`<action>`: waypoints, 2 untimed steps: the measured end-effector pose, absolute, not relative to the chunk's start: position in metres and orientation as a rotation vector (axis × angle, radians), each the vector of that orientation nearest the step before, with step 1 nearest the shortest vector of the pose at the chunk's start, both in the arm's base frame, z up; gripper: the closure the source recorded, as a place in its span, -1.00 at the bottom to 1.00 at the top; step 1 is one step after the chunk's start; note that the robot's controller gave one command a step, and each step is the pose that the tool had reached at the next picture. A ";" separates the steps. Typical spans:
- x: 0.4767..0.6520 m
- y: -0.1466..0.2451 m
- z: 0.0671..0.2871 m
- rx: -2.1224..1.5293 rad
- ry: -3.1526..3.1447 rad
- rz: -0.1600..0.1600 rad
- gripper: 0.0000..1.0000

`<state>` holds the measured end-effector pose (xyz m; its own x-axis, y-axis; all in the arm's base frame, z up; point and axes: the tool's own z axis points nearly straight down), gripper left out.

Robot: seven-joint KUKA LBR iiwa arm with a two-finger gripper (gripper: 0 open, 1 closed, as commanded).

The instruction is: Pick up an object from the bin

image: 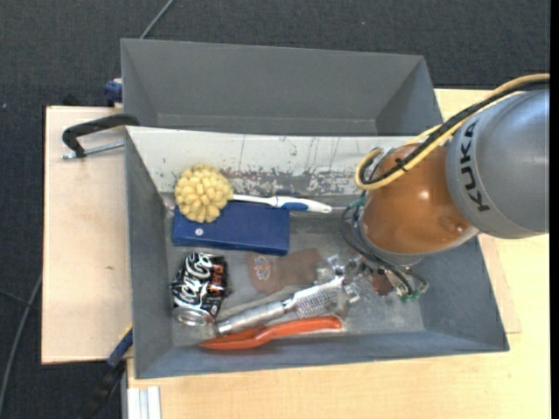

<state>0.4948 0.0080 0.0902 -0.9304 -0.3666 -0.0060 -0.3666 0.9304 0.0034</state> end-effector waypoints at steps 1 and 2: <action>0.495 0.008 0.106 -0.585 3.078 0.006 1.00; 0.496 0.008 0.118 -0.584 3.075 0.006 1.00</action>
Offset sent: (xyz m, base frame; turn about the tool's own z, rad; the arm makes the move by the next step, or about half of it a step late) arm -0.0002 0.0001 0.0532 0.0000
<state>0.4961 0.0083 0.1180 -0.9304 -0.3663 -0.0121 -0.3663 0.9305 0.0015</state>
